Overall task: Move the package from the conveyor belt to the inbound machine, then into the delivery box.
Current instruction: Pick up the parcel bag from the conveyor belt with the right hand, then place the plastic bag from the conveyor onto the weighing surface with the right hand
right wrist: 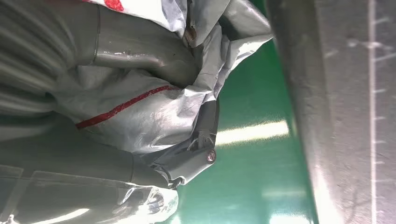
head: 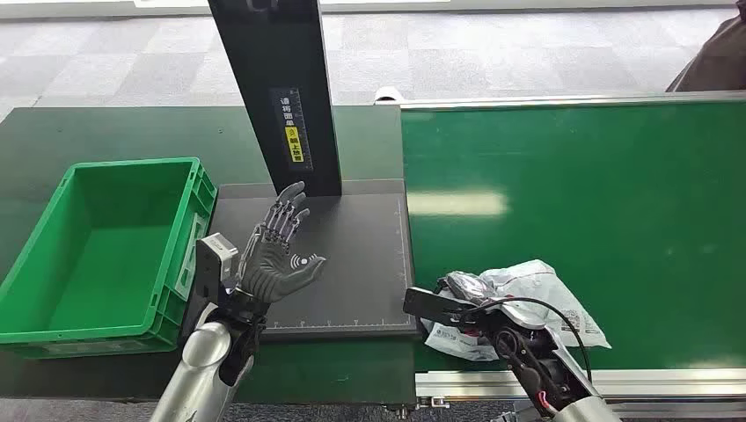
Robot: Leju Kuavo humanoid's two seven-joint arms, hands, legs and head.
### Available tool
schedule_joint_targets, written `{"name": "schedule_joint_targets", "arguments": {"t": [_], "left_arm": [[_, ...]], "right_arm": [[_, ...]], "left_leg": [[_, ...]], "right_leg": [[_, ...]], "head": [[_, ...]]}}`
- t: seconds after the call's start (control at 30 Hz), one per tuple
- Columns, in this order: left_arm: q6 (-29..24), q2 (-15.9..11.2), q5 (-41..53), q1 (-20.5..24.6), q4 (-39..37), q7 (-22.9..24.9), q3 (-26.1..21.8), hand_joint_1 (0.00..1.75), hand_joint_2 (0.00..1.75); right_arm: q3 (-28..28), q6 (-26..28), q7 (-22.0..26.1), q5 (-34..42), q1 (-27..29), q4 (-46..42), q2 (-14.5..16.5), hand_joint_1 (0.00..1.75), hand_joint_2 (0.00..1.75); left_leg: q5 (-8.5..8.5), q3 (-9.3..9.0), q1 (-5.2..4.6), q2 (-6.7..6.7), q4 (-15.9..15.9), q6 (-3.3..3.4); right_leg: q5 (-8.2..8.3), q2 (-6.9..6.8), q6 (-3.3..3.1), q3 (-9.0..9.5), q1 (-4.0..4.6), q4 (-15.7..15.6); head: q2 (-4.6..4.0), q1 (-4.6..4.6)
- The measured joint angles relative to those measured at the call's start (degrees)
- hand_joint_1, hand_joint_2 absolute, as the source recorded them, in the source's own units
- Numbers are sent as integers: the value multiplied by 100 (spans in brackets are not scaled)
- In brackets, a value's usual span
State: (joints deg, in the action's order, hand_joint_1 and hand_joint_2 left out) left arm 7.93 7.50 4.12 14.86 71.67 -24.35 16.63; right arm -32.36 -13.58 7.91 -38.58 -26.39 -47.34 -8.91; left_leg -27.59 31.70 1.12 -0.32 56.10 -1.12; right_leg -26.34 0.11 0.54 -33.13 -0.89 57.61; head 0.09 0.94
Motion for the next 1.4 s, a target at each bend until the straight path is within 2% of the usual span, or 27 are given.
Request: {"name": "schedule_joint_targets", "arguments": {"t": [0.27,0.4,0.53,0.73,0.97,1.1,1.4], "left_arm": [[-17,0,-9,3,0,0,0,0,175],[-58,-3,-37,-49,17,-2,-10,0,175],[-78,-7,-51,-136,54,-50,-29,0,175],[-86,2,-54,-142,53,-105,-31,0,175],[-115,16,-76,-138,25,-244,-31,0,175],[-650,49,190,-121,13,-337,-30,0,175],[-1757,79,497,-86,60,-426,-87,0,175]], "right_arm": [[-63,187,83,7,-6,11,4,175,175],[49,787,336,160,29,-75,85,175,175],[452,1453,596,581,148,-488,268,175,175],[1107,2027,945,1142,356,-1141,491,175,175],[1770,2864,1823,2094,725,-1889,649,175,175],[2002,3527,2277,2205,909,-2280,693,175,175],[2186,4497,2665,1970,1028,-2616,697,175,175]], "left_leg": [[0,1,0,-1,0,0],[0,3,0,3,-1,0],[0,3,0,2,-1,0],[0,3,0,1,-1,0],[0,4,0,1,0,0],[-1,4,0,1,-1,0],[0,5,0,3,-1,0]], "right_leg": [[0,-1,0,0,0,0],[0,1,0,-1,0,0],[0,1,0,-4,1,0],[0,1,0,-4,0,0],[0,1,0,-5,0,0],[0,1,0,-6,0,0],[0,1,0,-4,0,0]], "head": [[0,0],[0,0],[0,1],[0,0],[0,0],[0,1],[0,0]]}}
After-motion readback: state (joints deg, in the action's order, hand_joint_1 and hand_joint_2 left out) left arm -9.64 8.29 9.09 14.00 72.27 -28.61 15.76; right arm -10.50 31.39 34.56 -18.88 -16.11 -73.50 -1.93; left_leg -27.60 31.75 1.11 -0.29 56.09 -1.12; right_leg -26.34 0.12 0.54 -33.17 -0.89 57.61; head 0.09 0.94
